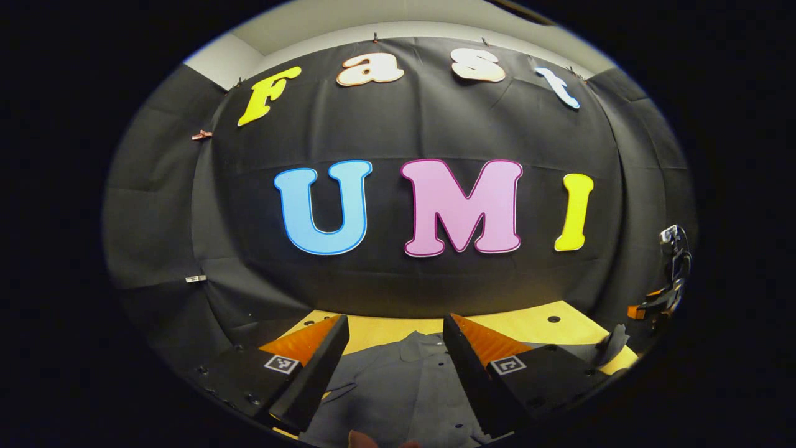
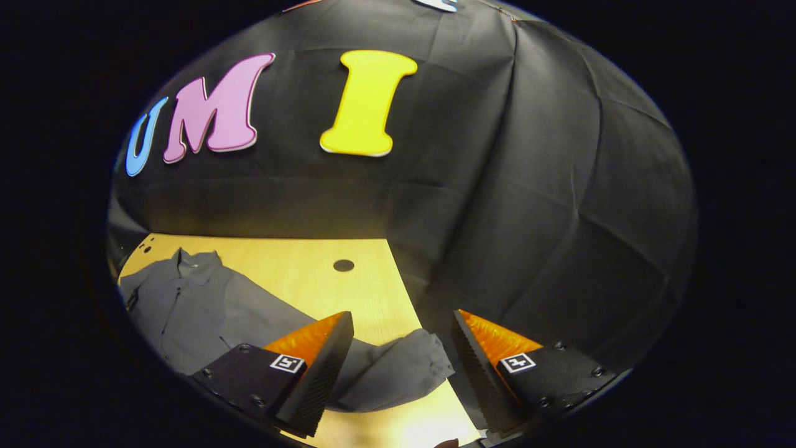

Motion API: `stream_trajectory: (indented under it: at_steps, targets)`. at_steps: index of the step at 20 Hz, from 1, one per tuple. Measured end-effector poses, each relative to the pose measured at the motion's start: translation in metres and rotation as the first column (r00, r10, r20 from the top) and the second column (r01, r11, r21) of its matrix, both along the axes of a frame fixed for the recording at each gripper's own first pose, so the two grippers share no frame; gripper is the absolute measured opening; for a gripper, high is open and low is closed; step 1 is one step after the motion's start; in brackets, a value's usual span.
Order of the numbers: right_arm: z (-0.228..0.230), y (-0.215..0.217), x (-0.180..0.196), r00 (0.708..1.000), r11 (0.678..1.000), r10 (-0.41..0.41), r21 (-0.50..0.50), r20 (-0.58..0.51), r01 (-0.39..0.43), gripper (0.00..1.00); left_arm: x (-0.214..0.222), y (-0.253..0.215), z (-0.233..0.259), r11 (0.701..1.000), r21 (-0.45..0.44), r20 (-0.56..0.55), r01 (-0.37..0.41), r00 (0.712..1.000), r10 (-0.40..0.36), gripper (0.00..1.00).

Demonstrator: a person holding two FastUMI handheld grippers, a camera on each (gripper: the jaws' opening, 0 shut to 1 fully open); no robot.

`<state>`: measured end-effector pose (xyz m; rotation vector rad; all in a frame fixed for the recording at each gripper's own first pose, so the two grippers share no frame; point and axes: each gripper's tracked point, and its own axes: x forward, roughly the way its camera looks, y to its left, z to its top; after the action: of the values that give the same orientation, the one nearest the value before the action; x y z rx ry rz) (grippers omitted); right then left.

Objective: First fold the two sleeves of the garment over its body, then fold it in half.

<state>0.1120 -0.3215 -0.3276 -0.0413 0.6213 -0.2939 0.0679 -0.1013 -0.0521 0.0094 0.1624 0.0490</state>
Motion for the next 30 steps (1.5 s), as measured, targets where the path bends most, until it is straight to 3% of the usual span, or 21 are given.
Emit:
stream_trajectory:
  at_steps: [11,17,20,21,23,26,27,30]
  targets:
    - [-0.132,-0.039,0.007,0.979,0.997,-0.009,0.077,-0.206,0.025,0.98,0.007,-0.021,-0.024,0.998,0.055,-0.091,-0.04,0.995,0.045,0.96]
    - [-0.168,-0.046,-0.008,0.959,0.995,-0.001,0.093,-0.283,0.028,0.98,0.006,-0.033,-0.029,0.997,0.068,-0.114,-0.046,0.992,0.054,0.96]
    - [-0.177,-0.04,-0.003,0.965,0.988,0.005,0.149,-0.264,0.035,0.94,0.001,-0.037,-0.03,0.995,0.088,-0.114,-0.042,0.992,0.052,0.97]
    - [-0.178,-0.036,-0.005,0.965,0.98,0.003,0.194,-0.261,0.049,0.9,0.0,-0.038,-0.03,0.995,0.091,-0.117,-0.04,0.992,0.051,0.97]
    - [-0.177,-0.039,-0.007,0.968,0.977,-0.006,0.205,-0.251,0.059,0.65,-0.003,-0.04,-0.032,0.995,0.092,-0.126,-0.033,0.991,0.044,0.97]
    - [-0.173,-0.031,-0.01,0.968,0.971,0.03,0.236,-0.249,0.031,0.14,-0.007,-0.04,-0.032,0.997,0.079,-0.129,-0.02,0.991,0.03,0.97]
    - [-0.17,-0.027,-0.008,0.969,0.968,0.034,0.251,-0.245,0.029,0.09,-0.007,-0.038,-0.03,0.997,0.078,-0.124,-0.017,0.992,0.027,0.97]
    - [-0.14,-0.028,-0.01,0.985,0.976,-0.003,0.216,-0.173,0.041,0.09,-0.011,-0.025,-0.029,0.997,0.072,-0.111,-0.012,0.994,0.021,0.97]
